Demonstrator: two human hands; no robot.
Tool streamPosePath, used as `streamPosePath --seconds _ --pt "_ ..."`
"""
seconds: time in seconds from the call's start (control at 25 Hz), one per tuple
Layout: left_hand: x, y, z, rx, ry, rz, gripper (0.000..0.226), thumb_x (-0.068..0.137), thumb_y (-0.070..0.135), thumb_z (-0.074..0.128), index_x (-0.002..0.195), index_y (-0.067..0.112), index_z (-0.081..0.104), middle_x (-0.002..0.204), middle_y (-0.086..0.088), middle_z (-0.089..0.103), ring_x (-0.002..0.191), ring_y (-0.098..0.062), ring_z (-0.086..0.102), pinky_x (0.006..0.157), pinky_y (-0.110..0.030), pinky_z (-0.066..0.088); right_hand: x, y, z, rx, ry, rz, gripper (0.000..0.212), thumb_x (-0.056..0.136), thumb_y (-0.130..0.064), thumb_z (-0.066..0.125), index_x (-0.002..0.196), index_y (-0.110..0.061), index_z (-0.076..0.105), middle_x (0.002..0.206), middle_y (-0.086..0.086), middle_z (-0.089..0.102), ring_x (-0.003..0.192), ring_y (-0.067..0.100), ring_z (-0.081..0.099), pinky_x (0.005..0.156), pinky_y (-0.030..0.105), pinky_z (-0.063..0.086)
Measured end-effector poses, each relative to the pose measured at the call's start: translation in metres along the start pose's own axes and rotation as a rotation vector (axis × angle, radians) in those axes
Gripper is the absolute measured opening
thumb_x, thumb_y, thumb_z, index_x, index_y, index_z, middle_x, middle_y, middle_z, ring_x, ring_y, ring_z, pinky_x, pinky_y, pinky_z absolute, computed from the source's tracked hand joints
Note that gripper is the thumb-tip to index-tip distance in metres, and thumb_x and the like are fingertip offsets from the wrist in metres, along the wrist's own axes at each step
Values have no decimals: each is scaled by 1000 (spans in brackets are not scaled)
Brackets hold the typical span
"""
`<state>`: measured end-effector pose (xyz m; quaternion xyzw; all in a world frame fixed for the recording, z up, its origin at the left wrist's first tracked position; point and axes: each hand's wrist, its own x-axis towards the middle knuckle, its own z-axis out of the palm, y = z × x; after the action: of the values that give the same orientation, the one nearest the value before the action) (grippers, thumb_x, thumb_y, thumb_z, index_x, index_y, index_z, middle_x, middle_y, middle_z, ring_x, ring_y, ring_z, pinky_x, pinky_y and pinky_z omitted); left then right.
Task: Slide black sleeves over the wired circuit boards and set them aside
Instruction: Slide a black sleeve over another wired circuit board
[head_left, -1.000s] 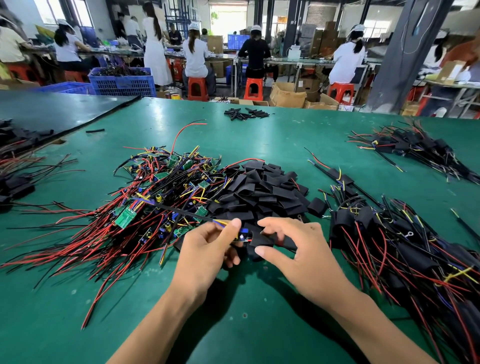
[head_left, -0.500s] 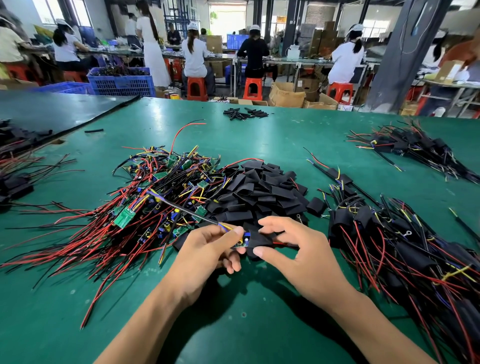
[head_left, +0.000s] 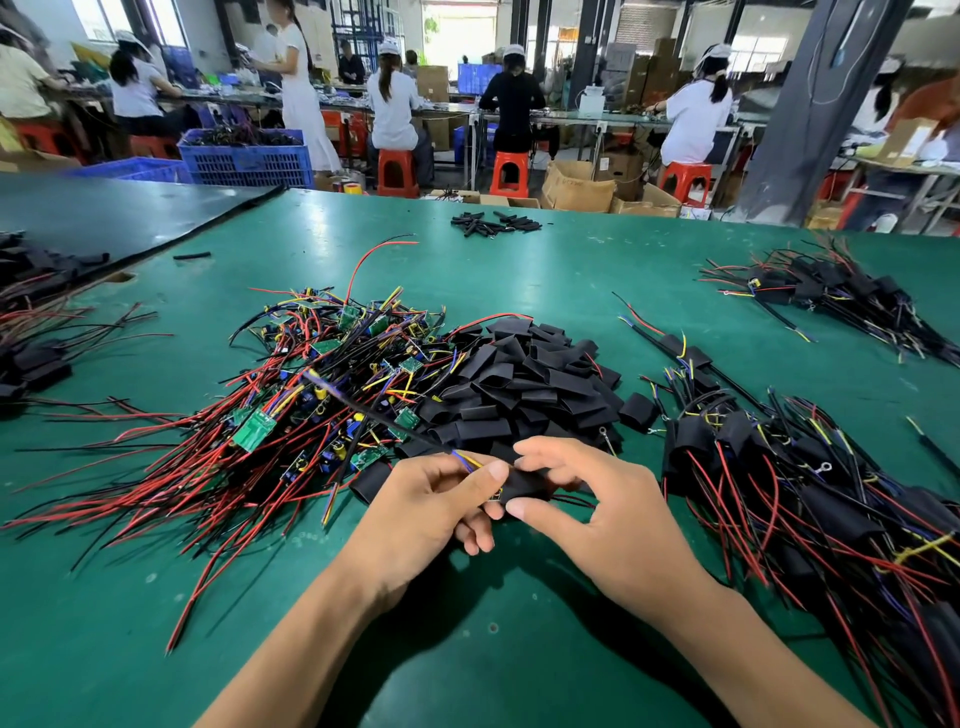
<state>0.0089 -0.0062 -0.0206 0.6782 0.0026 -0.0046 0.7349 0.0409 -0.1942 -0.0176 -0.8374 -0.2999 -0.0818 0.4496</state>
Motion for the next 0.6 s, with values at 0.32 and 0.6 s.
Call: streamPosePath --seconds 0.32,0.6 --pt "3 5 3 -366 115 -88 23 90 23 63 96 1 66 91 -18 72 55 -21 63 51 -24 51 3 2 0 -140 398 -108 16 84 -28 75 100 -31 72 95 -19 69 93 1 63 88 18 42" --pt "1 4 3 -346 7 -99 20 84 19 66 87 0 73 88 -14 73 54 -16 61 51 -23 50 6 -4 7 541 182 255 26 103 -14 53 117 -28 69 83 6 75 61 23 70 59 25 55"
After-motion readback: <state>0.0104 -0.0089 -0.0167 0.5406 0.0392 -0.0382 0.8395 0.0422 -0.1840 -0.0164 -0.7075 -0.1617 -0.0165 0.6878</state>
